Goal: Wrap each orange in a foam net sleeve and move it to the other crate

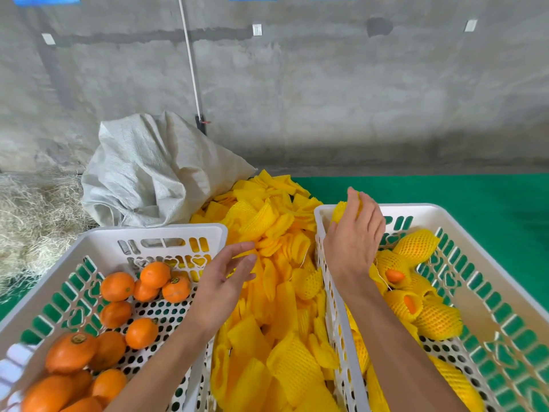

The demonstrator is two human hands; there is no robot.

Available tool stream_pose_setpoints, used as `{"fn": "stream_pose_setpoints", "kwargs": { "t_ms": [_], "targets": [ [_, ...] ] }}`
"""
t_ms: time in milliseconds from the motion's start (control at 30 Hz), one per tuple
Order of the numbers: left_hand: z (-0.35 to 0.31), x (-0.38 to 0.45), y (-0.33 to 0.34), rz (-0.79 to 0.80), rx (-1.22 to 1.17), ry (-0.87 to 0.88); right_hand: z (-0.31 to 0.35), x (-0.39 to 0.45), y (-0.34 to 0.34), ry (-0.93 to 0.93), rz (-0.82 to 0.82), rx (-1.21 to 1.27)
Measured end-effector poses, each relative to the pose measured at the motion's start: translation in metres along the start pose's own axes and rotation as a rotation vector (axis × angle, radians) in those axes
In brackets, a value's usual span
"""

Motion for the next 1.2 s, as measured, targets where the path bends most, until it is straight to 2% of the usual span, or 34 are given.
{"fn": "stream_pose_setpoints", "kwargs": {
  "t_ms": [100, 200, 267, 333, 400, 433, 633, 733, 867, 1000, 1067, 1100, 1133, 1200],
  "targets": [
    [0.001, 0.000, -0.001, -0.010, 0.039, -0.015, 0.006, -0.004, 0.002, -0.043, 0.029, 0.026],
    [0.001, -0.001, -0.002, -0.024, 0.096, -0.019, 0.017, -0.010, 0.009, -0.238, 0.153, 0.079],
    [0.000, -0.002, -0.001, -0.047, 0.104, -0.014, 0.023, -0.020, 0.018, -0.385, 0.419, 0.157],
    [-0.002, -0.002, -0.001, -0.064, 0.110, -0.011, 0.030, -0.037, 0.031, -0.418, 0.774, 0.169],
    [-0.002, -0.002, 0.001, -0.066, 0.129, -0.012, 0.032, -0.053, 0.046, -0.417, 1.061, 0.019],
    [-0.002, -0.001, 0.002, -0.065, 0.143, -0.015, 0.030, -0.057, 0.052, -0.421, 1.142, -0.052],
    [-0.003, -0.003, 0.006, -0.036, 0.253, 0.036, 0.021, -0.051, 0.062, -0.402, 1.187, -0.036],
    [-0.007, -0.005, 0.007, -0.071, 0.259, 0.084, 0.020, -0.051, 0.066, -0.393, 1.210, -0.039],
    [-0.007, -0.004, 0.001, -0.228, 0.273, 0.156, 0.021, -0.049, 0.071, -0.319, 1.310, -0.009],
    [0.005, 0.003, -0.022, -0.411, 0.264, 0.125, 0.021, -0.052, 0.070, -0.336, 1.385, -0.002],
    [0.023, 0.003, -0.044, -0.462, 0.404, 0.072, 0.021, -0.053, 0.069, -0.337, 1.411, 0.004],
    [0.036, 0.002, -0.057, -0.441, 0.545, 0.008, 0.021, -0.054, 0.069, -0.331, 1.423, 0.017],
    [0.051, 0.000, -0.068, -0.394, 0.723, -0.099, 0.022, -0.054, 0.067, -0.324, 1.433, 0.034],
    [0.082, -0.009, -0.086, -0.276, 1.011, -0.434, 0.024, -0.054, 0.063, -0.311, 1.447, 0.071]
  ]
}}
Point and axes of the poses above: each hand's wrist, its own x-axis towards the middle knuckle, its own y-axis out of the palm, z = x × y, the point moved 1 cm from there along x, towards the middle knuckle, and after that the axes turned 8 degrees about z, right-handed, at the moved point
